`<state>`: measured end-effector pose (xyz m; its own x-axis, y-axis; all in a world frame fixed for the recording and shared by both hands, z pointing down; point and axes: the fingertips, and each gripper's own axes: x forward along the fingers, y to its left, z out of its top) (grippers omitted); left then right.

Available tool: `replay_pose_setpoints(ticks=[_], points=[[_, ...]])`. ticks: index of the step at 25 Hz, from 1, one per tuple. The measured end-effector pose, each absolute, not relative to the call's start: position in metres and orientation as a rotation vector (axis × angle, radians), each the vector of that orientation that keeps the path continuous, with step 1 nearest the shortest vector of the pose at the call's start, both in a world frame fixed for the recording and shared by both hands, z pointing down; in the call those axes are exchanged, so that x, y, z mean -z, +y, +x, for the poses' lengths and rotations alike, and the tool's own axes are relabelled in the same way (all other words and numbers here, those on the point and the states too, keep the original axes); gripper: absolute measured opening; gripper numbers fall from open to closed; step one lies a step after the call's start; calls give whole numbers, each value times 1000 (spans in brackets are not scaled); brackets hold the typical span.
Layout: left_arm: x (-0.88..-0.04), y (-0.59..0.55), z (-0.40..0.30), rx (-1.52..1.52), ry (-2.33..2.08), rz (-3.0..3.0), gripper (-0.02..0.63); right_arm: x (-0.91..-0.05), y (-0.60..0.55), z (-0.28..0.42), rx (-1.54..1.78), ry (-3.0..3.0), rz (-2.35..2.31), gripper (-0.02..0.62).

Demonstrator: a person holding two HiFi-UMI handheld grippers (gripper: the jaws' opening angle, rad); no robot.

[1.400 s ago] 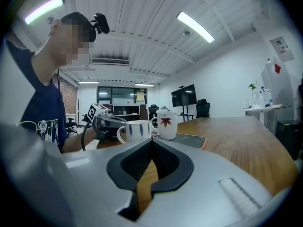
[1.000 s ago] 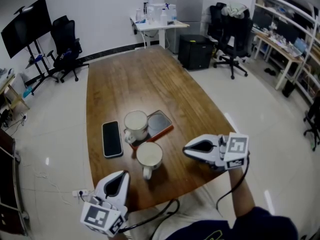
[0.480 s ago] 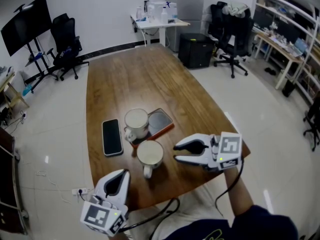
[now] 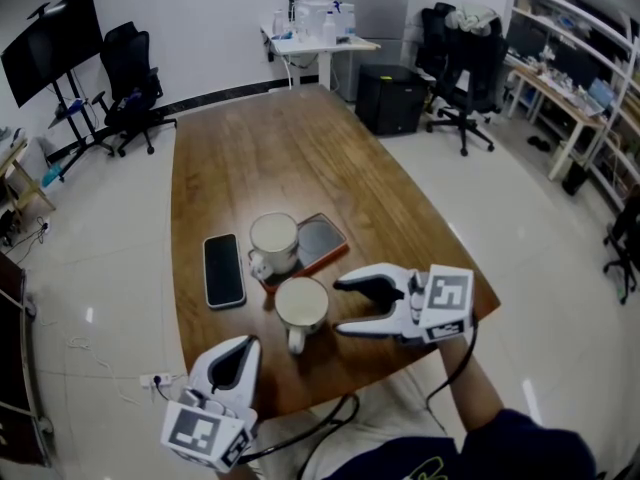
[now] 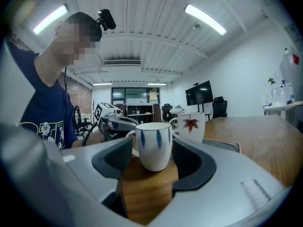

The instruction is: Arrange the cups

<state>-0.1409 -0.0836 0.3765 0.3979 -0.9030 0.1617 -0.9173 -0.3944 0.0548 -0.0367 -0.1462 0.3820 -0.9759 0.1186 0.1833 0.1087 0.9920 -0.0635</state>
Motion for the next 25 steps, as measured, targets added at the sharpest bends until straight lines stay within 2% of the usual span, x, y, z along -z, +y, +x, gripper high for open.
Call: replay_pose_setpoints(ticks=[2, 4, 8, 13, 25], points=[[-376, -84, -141, -157, -1646, 2514, 3, -383, -144, -44, -76, -2946, -176, 275], [-376, -84, -141, -156, -1647, 2516, 3, -386, -142, -50, -86, -2929, -177, 321], [-376, -84, -140, -159, -1637, 2523, 3, -389, -139, -61, -93, -2918, -171, 324], [-369, -86, -137, -175, -1630, 2532, 3, -392, -136, -81, -101, -2889, -146, 360], [-371, -82, -134, -152, -1630, 2549, 3, -405, -138, -105, -137, -2816, -84, 365]])
